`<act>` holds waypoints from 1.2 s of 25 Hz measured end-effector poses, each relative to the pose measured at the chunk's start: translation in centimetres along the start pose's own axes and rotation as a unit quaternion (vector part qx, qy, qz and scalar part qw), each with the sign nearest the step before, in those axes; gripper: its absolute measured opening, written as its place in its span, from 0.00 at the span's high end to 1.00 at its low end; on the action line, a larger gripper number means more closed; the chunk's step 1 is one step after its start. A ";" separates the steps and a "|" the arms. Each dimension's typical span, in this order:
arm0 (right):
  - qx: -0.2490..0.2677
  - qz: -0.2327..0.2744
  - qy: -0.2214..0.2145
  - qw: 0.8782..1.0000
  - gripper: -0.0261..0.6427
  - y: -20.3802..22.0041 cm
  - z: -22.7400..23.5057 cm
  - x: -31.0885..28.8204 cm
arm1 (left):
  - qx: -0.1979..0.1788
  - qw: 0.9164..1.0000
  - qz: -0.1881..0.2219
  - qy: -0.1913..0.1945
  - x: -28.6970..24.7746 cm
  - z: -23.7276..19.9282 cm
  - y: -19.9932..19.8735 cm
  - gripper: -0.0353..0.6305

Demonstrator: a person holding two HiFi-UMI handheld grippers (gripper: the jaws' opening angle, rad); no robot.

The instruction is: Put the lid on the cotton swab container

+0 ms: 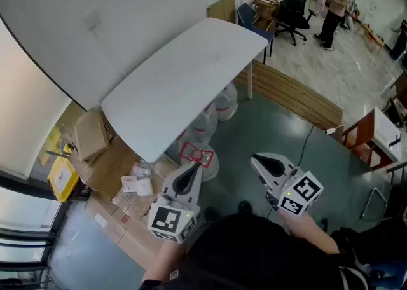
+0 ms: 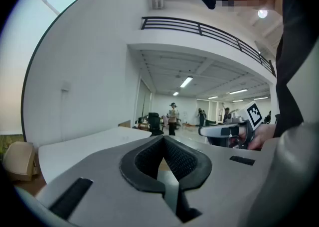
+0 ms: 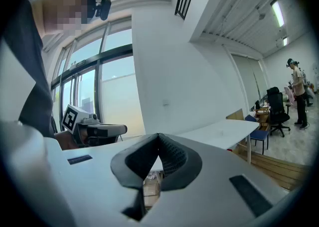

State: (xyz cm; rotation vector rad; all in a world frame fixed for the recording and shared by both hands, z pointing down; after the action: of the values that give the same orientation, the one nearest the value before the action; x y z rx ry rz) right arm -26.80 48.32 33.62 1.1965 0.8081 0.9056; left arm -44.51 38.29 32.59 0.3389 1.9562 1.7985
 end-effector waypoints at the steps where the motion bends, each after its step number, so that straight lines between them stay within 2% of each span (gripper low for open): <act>1: 0.001 -0.001 0.000 1.000 0.94 0.0 -0.2 -0.5 | 0.002 1.000 -0.001 0.000 0.2 -0.5 0.2 0.93; 8: -0.009 0.002 0.002 1.000 0.94 0.1 -1.2 -3.6 | -0.005 1.000 -0.003 0.004 1.3 -4.0 1.1 0.93; 15: -0.042 0.007 0.010 0.999 0.94 1.1 -0.2 -4.3 | -0.002 1.000 -0.013 0.017 -0.4 -5.2 1.7 0.93; 22: -0.067 0.012 -0.016 0.998 0.94 1.2 5.5 -5.1 | -0.017 1.000 -0.017 0.009 -6.4 -4.9 0.6 0.93; 30: -0.072 0.007 -0.040 0.997 0.94 -0.4 15.5 -2.8 | -0.021 1.000 -0.015 -0.005 -16.2 -1.9 -1.8 0.93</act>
State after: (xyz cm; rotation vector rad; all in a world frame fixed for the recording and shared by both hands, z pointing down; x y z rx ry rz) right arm -14.12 39.37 36.28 1.1064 0.6599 0.9059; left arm -31.23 28.76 33.61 0.3034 1.9045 1.8131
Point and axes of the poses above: the fingertips, and each gripper's own axes: x backward along the fingers, z to its right, y out of its underside, the point moved 5 cm from there along x, backward along the fingers, and after that the axes turned 10 degrees about -y, right-handed, at the moved point
